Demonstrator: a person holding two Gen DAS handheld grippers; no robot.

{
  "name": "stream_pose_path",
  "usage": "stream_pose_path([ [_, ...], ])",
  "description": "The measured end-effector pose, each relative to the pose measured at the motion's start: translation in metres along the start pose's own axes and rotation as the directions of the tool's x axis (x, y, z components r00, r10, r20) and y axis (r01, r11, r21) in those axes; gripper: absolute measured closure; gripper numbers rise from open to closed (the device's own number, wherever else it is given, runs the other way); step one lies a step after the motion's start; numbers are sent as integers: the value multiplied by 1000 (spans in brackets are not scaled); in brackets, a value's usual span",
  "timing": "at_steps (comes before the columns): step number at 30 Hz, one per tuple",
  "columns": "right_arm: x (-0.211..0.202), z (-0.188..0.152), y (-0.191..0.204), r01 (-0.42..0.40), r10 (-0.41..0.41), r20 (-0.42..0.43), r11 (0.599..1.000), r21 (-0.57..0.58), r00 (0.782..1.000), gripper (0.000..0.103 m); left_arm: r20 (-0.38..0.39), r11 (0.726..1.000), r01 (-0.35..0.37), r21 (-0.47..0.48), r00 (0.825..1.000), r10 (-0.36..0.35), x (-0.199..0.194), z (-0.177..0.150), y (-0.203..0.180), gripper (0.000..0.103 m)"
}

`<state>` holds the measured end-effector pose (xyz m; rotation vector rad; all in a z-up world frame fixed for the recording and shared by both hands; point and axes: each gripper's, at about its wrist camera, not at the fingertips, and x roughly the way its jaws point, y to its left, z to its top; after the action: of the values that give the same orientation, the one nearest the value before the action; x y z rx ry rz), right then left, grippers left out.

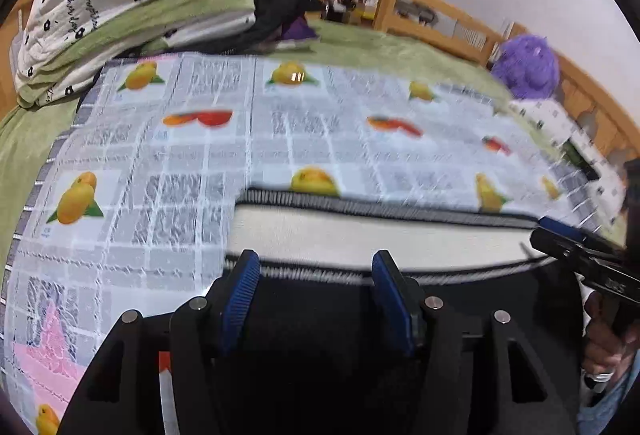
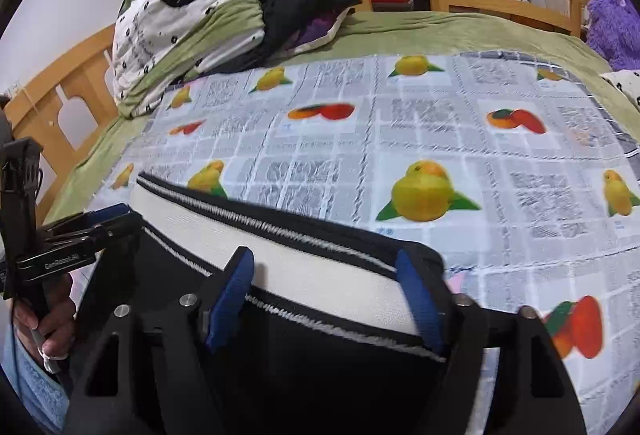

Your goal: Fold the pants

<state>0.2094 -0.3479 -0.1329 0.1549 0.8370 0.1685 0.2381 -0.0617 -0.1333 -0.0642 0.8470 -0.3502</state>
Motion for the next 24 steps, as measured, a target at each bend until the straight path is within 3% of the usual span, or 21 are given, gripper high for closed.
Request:
stream_pose_path([
  [3, -19, 9, -6, 31, -32, 73, 999, 13, 997, 41, 30, 1000, -1, -4, 1000, 1, -6, 12, -1, 46],
  [7, 23, -1, -9, 140, -141, -34, 990, -14, 989, 35, -36, 993, -119, 22, 992, 120, 34, 8, 1, 41],
  [9, 23, 2, -23, 77, -76, -23, 995, 55, 997, 31, -59, 995, -93, -35, 994, 91, 45, 3, 13, 34],
  [13, 32, -2, -50, -26, 40, -61, 976, 218, 997, 27, -90, 991, -9, -135, 996, -3, 43, 3, 29, 34],
  [20, 12, -6, -22, 88, -82, -57, 992, 96, 995, 27, -133, 992, -2, -123, 991, -14, 16, -18, 28, 35],
  [24, -21, -35, -14, 100, -98, -52, 994, 37, 994, 27, -187, 997, -20, -81, 982, 5, -12, -52, 26, 36],
])
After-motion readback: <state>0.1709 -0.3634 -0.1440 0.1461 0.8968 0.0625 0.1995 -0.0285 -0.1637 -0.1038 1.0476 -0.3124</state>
